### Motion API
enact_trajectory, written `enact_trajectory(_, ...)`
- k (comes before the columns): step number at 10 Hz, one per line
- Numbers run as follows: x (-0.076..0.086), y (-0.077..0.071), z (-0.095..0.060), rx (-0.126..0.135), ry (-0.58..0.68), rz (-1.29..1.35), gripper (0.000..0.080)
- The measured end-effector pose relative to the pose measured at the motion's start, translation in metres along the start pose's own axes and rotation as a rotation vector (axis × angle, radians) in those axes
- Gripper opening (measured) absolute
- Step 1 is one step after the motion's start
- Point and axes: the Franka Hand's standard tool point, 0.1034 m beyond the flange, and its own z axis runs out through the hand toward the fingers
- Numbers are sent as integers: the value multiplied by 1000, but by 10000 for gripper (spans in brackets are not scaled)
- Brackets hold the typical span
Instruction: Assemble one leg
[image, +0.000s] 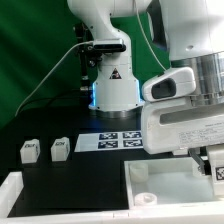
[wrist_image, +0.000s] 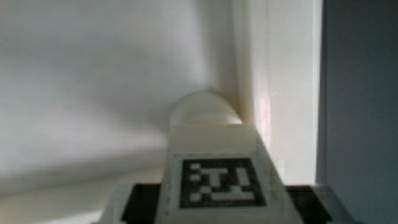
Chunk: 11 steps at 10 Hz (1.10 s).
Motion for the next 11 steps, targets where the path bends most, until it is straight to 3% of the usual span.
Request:
enact_trajectory(4,2,-2,3,4,20,503,275)
enact_trajectory(6,0,-2,4,36,38,805,275)
enact_trajectory(8,-4,-7,6,90,61,1210,275)
enact_trajectory(9,-4,-9,6,100,60,1295,275)
enact_trajectory(10,-4,-8,6,100,60,1302,348)
enact_trajectory(11,-5,-9,7,99,59,1289,348)
